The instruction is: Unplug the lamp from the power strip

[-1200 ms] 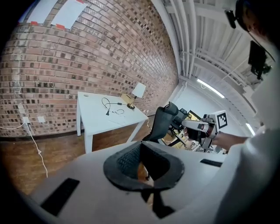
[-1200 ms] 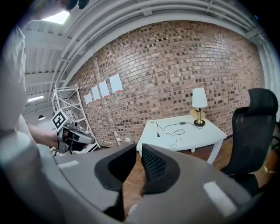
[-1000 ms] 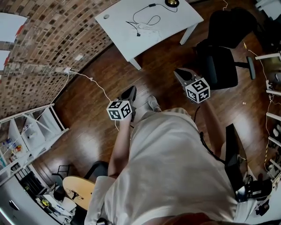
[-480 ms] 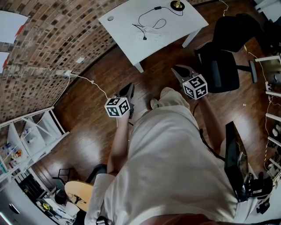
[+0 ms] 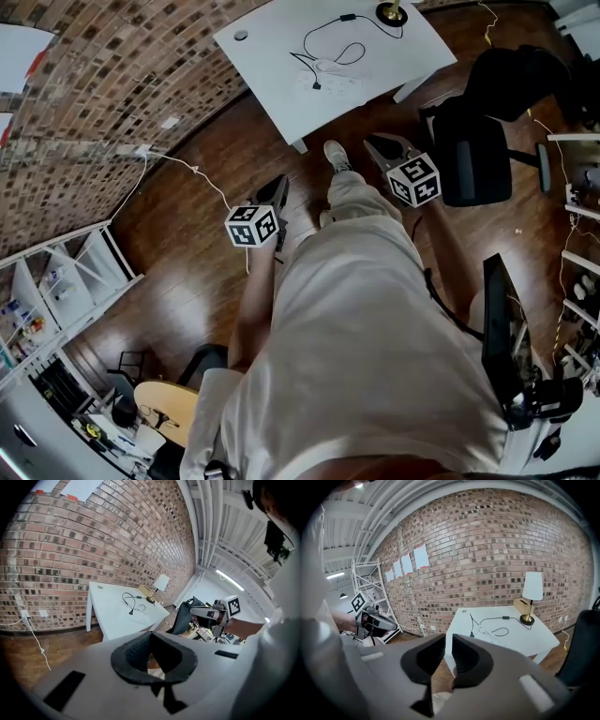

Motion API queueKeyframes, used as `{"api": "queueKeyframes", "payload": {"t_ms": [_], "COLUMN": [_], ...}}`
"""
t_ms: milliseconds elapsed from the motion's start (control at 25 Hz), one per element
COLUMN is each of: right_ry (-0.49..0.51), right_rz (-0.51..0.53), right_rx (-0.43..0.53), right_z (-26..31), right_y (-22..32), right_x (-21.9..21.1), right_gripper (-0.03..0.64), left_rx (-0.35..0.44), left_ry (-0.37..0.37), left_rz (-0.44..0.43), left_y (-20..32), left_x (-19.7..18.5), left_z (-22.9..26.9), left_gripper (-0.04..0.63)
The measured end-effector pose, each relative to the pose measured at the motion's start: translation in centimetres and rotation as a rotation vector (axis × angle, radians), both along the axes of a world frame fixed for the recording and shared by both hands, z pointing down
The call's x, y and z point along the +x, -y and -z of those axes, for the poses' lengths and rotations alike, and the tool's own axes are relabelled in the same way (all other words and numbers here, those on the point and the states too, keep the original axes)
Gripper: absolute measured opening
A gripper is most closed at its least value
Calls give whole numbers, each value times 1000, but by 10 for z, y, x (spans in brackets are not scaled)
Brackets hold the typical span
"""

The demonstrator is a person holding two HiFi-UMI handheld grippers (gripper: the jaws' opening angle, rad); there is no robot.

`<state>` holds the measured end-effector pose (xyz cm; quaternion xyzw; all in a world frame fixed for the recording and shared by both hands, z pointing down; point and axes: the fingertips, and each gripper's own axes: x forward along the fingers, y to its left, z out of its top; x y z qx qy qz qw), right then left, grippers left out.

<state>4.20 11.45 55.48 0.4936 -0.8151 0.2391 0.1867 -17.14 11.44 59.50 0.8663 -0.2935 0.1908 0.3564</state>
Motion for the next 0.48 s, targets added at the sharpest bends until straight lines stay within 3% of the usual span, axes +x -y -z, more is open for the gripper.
{"api": "queueKeyframes", "payload": {"t_ms": [480], "right_ry": [-80], "right_rz": [146], "right_rx": [-65], "right_z": [-37], "right_y": [126], "right_x": [13], "right_gripper": [38], "left_rx": [-12], "left_ry": [87], "left_rz": [-34], "left_y": [103], "left_x": [37], "left_z": [-22], "left_gripper": [2]}}
